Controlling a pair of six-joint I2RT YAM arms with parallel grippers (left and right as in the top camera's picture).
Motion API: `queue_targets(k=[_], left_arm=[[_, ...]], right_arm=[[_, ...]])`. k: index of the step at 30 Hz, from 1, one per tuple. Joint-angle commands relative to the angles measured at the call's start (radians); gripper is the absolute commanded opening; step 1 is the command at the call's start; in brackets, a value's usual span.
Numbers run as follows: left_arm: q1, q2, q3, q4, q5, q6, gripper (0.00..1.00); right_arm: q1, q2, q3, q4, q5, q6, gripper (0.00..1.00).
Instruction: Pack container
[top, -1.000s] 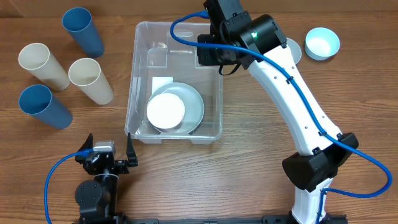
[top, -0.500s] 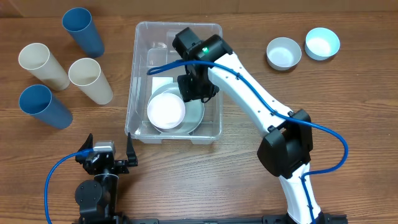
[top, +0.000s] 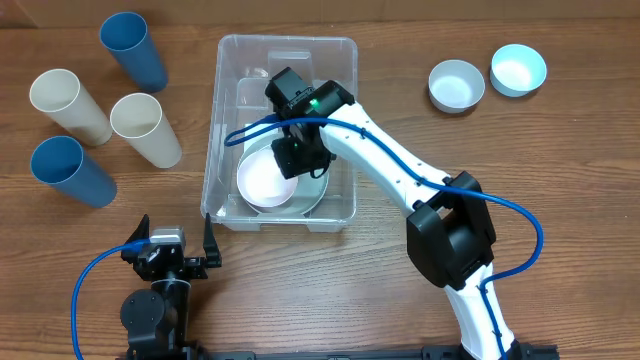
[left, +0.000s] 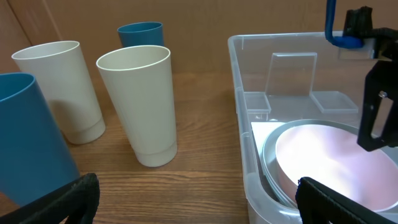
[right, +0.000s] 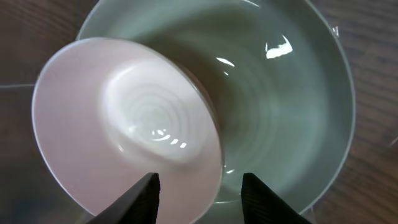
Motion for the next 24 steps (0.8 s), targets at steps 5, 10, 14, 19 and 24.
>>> queue_targets(k=[5,10,14,19,24], left_arm=[[0.006,-0.01,-0.003,0.0,-0.003,0.012,1.0],[0.006,-0.01,-0.003,0.0,-0.003,0.012,1.0],[0.006,-0.01,-0.003,0.0,-0.003,0.012,1.0],[0.006,-0.01,-0.003,0.0,-0.003,0.012,1.0],[0.006,-0.01,-0.003,0.0,-0.003,0.012,1.0]], right_arm=[[-0.002,0.046,-0.003,0.027,-0.022,-0.002,0.33],[-0.002,0.046,-0.003,0.035,-0.021,-0.002,0.16],[-0.002,0.046,-0.003,0.041,-0.01,-0.002,0.04],[-0.003,0.043,0.069,-0.019,0.061,-0.003,0.04],[-0.015,0.034,0.224,-0.068,0.104,0.003,0.04]])
